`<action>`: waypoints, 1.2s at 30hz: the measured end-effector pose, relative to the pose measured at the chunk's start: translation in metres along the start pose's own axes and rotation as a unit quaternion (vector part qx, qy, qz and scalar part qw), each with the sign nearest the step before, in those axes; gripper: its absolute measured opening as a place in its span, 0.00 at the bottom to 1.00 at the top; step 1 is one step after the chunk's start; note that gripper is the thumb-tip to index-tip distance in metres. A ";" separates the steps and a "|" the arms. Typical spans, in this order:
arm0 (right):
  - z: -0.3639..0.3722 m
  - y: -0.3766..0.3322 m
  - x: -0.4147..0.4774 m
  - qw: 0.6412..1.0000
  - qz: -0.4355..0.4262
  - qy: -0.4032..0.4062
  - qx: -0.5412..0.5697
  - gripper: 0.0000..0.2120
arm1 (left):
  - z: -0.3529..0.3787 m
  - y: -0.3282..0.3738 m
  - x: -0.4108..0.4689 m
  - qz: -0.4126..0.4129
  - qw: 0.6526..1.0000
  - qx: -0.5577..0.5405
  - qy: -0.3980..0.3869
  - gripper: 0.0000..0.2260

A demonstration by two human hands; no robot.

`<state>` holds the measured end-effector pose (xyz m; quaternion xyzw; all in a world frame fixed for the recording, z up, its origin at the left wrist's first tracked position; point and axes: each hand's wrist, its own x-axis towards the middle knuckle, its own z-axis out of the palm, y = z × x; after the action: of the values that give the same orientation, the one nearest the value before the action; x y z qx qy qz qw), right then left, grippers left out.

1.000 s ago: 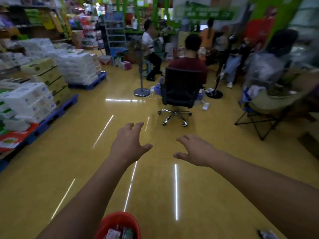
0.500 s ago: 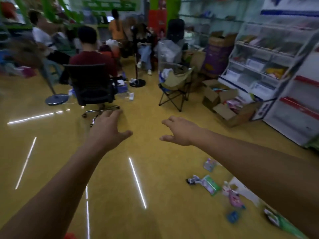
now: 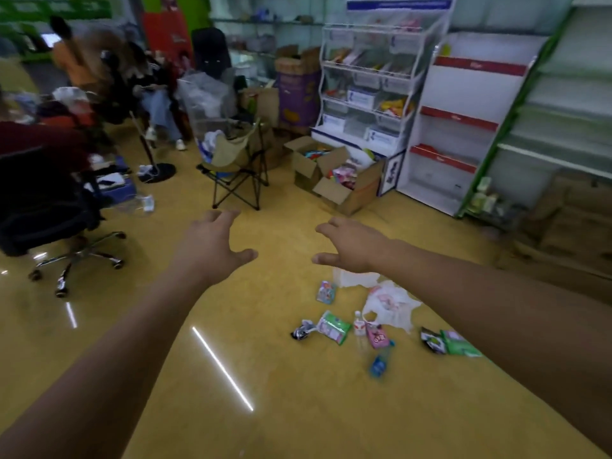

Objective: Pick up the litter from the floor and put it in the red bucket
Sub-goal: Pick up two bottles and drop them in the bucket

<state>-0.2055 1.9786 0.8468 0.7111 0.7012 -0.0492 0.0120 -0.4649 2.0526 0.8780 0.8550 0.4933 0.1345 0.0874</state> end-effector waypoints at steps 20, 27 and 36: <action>0.055 0.183 -0.062 0.970 0.232 -0.055 0.037 0.35 | 0.145 0.147 0.133 0.169 0.978 -0.045 -0.110 0.39; 0.086 0.241 -0.006 0.955 0.272 -0.099 0.062 0.36 | 0.202 0.151 0.213 0.180 0.969 -0.053 -0.163 0.39; 0.131 0.280 0.034 0.933 0.316 -0.124 0.116 0.37 | 0.272 0.165 0.285 0.192 0.955 -0.056 -0.220 0.38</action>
<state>0.0678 1.9966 0.6992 0.8808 0.4224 -0.2118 0.0309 -0.1073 2.2130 0.7072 0.9357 0.2801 -0.0158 0.2139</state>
